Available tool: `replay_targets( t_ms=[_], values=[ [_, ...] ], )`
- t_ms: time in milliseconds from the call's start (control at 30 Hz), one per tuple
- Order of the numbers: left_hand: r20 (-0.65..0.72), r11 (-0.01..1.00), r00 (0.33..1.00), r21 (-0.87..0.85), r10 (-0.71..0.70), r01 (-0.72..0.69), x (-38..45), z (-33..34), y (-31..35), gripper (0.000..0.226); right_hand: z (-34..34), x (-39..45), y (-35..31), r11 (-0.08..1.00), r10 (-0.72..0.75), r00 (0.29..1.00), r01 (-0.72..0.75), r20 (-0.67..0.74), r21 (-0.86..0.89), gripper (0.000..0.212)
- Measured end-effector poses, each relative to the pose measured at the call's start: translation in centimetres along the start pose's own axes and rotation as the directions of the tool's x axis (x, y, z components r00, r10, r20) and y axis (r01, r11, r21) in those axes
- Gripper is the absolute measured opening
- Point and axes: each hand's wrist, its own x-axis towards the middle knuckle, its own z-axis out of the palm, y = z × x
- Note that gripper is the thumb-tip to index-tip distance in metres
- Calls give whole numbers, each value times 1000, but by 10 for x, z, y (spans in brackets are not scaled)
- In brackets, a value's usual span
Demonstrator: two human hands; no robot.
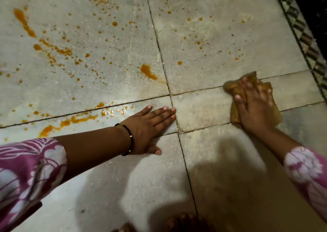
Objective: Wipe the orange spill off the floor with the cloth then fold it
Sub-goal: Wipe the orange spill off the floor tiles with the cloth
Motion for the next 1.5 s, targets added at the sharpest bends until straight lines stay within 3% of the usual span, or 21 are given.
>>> replay_targets(
  t_ms=[67,133,200,267,367,433,533,633,767,933,967,1067,1133,1167,1200,1300,1367,1433,1500],
  values=[
    [4,1000,1000,4,0,0,0,-1,0,96,4,29,-15,998,57,998,-57,-22,-8,63],
    [17,1000,1000,9,0,0,0,-2,1,95,10,47,-38,1000,-8,1000,9,28,-29,63],
    [17,1000,1000,5,-2,2,0,-1,2,96,15,45,-61,980,-190,977,196,97,-48,65],
    [-16,1000,1000,-10,-4,4,0,1,0,96,17,27,-73,913,-395,906,406,153,-47,63],
    [-81,998,997,-64,16,-21,0,4,1,96,14,-11,-54,831,-547,817,557,184,-4,55],
    [-78,998,997,-57,16,-20,1,4,-1,95,8,-18,-28,863,-501,853,505,146,12,53],
    [-69,999,997,-34,22,-25,1,5,-3,95,6,8,-17,957,-291,953,290,86,22,58],
    [-82,998,996,-46,30,-34,-1,10,-6,95,13,45,-48,964,-264,959,266,104,-8,65],
    [-119,997,992,-61,34,-41,1,7,-4,95,17,37,-86,859,-505,839,511,202,25,66],
    [-128,991,991,-134,-27,10,-29,13,7,81,7,-22,-42,629,-758,599,776,257,44,52],
    [-152,992,988,-128,-31,11,-44,19,6,77,6,-18,-34,635,-756,607,771,247,50,51],
    [-158,988,983,-131,-96,76,-85,42,1,74,8,12,-44,796,-602,781,604,166,43,53],
    [-170,986,977,-125,-128,108,-109,57,1,74,16,27,-74,814,-574,800,581,173,19,55],
    [-182,986,974,-115,-138,118,-117,60,2,75,20,28,-88,766,-632,747,642,206,20,56],
    [-190,986,970,-106,-150,132,-124,65,2,76,24,25,-101,671,-724,647,741,240,24,57],
    [-169,973,960,-109,-222,206,-155,80,4,81,26,-1,-134,207,-930,192,978,312,13,56],
    [-163,958,947,-130,-276,256,-172,92,5,83,26,-15,-153,-37,-943,-37,999,331,8,57],
    [-179,941,932,-183,-316,284,-184,105,10,77,27,-19,-177,-191,-927,-186,981,326,18,60],
    [-213,912,904,-268,-371,311,-189,113,11,64,31,-19,-205,-239,-910,-235,971,341,30,61]
  ],
)
